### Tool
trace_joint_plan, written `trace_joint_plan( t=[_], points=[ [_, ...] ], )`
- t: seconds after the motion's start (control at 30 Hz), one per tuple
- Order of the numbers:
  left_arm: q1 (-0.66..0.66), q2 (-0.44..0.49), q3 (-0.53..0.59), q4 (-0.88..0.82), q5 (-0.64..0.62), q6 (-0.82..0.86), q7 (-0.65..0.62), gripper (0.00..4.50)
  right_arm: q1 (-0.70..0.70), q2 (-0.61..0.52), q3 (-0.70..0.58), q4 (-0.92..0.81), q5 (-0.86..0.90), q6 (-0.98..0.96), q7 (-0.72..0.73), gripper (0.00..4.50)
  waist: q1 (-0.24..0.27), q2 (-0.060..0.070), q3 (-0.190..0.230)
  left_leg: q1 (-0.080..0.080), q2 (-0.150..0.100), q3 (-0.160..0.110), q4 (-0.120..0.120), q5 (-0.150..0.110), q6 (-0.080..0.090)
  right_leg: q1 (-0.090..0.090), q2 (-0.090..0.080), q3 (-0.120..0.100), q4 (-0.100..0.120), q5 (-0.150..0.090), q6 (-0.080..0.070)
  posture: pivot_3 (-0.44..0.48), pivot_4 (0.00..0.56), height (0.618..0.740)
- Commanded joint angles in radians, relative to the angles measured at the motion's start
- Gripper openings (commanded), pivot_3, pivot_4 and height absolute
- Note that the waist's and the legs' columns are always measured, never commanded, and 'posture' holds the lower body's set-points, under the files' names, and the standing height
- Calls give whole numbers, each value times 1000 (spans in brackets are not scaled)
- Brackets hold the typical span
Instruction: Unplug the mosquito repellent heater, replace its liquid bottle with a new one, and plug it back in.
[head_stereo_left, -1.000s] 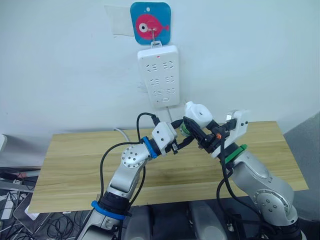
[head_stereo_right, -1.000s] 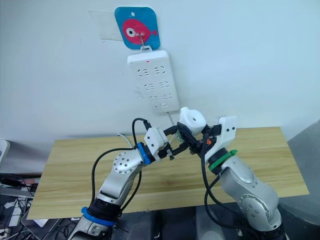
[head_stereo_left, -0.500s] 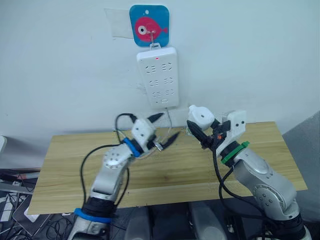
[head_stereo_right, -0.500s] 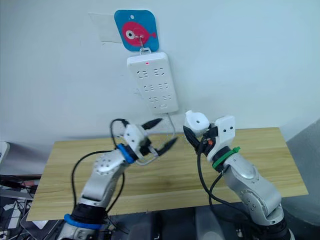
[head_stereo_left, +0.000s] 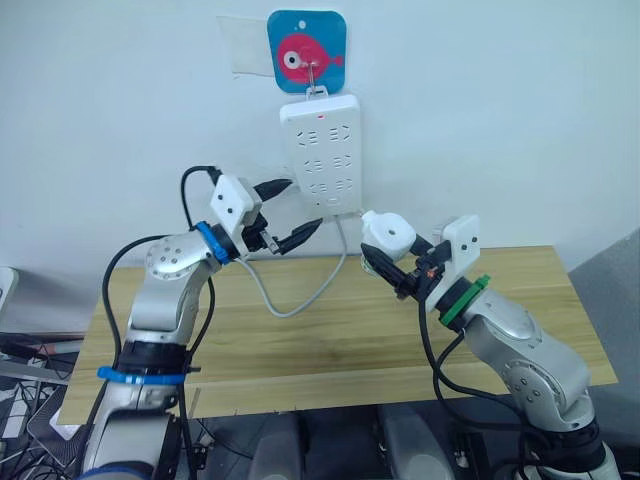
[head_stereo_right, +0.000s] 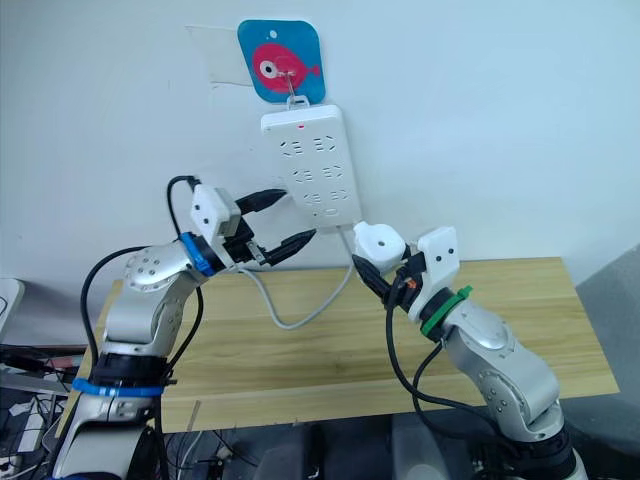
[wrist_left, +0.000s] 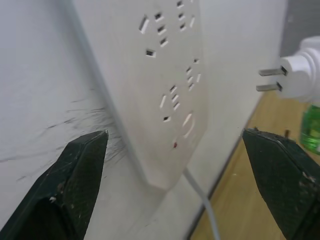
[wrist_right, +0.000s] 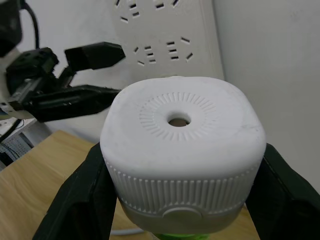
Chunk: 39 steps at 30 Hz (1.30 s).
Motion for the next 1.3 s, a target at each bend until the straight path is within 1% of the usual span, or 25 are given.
trace_joint_plan(
  t=[0.03,0.23,0.33,0.43,0.57,0.63,0.97,1.3],
  points=[
    [-54,-2,-8,67,10,-57,-44,4500,-27,17,-5,-26,-7,5,7,2982,-3,0,0,0,0,0,0,0,0,0,0,0,0,0,0,-184,210,740],
    [-106,-17,-24,149,7,-87,-119,4500,-50,52,2,-23,-20,24,1,2982,-7,0,0,0,0,0,0,0,0,-1,1,0,0,0,0,-190,208,740],
    [-109,-26,-26,140,-16,-66,-154,3975,-56,70,10,-9,-36,20,11,2982,-6,0,0,0,0,0,0,0,0,0,0,0,0,0,0,-190,208,740],
    [-111,-27,-14,131,-29,-42,-159,3134,-59,79,13,2,-50,13,17,2982,-7,0,0,0,1,0,0,0,0,-1,0,0,0,0,0,-190,208,740],
    [-113,-30,6,131,-36,-24,-144,1863,-60,87,14,6,-65,11,28,2982,-7,0,0,0,1,0,0,0,0,-1,0,0,0,0,0,-185,210,740],
    [-113,-35,10,126,-41,-13,-137,1389,-60,92,15,8,-75,10,33,2982,-6,0,0,0,1,0,0,0,0,-1,0,0,0,0,0,-182,212,740],
    [-98,-55,7,97,-42,14,-116,1362,-73,109,5,11,-124,-5,28,2982,-5,0,0,0,1,0,0,0,-1,0,-1,0,0,0,0,-188,209,740],
    [-96,-57,4,97,-42,15,-117,1362,-140,114,-9,21,-169,8,15,2982,-5,0,0,0,1,0,0,1,-1,-1,-2,0,0,0,0,-189,203,740]
  ],
)
